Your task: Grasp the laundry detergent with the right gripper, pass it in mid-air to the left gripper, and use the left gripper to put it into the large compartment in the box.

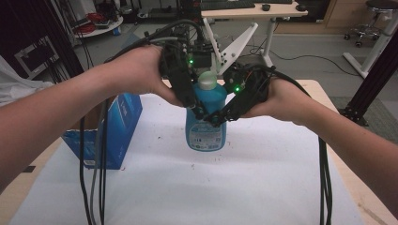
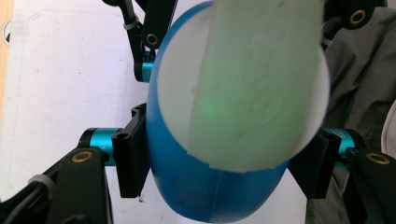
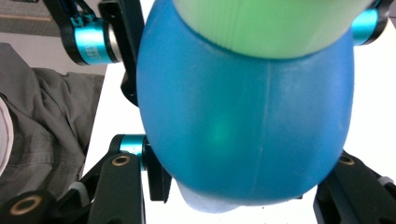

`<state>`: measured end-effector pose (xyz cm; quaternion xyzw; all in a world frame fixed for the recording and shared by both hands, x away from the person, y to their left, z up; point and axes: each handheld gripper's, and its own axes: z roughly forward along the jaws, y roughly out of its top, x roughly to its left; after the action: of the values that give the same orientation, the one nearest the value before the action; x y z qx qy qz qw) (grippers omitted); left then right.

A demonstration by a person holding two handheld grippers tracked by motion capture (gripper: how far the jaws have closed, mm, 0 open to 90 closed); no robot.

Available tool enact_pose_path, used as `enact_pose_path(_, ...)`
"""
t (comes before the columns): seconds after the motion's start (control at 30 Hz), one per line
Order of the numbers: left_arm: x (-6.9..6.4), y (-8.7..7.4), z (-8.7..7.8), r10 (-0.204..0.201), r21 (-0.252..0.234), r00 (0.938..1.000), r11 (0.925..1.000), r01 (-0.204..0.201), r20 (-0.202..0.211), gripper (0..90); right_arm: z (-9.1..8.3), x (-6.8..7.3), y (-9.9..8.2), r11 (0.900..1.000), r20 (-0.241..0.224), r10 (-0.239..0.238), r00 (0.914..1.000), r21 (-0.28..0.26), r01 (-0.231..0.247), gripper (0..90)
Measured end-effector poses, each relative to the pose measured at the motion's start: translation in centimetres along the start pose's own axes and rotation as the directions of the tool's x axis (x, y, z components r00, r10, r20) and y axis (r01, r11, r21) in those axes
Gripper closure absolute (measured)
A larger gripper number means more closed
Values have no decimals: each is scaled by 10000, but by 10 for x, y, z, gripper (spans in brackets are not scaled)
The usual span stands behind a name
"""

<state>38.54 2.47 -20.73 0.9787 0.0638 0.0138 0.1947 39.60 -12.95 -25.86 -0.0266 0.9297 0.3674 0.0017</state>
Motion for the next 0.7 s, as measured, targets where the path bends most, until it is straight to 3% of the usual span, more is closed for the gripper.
enact_pose_path(0.37,0,2,2,-67,-59,10000,10000,67,40,335,-1,2,0,9996,-15,215,9998,191,-214,476)
enact_pose_path(0.7,1,1,2,-243,-162,9995,9996,246,182,349,1,1,-1,9997,-13,74,10000,217,-73,476)
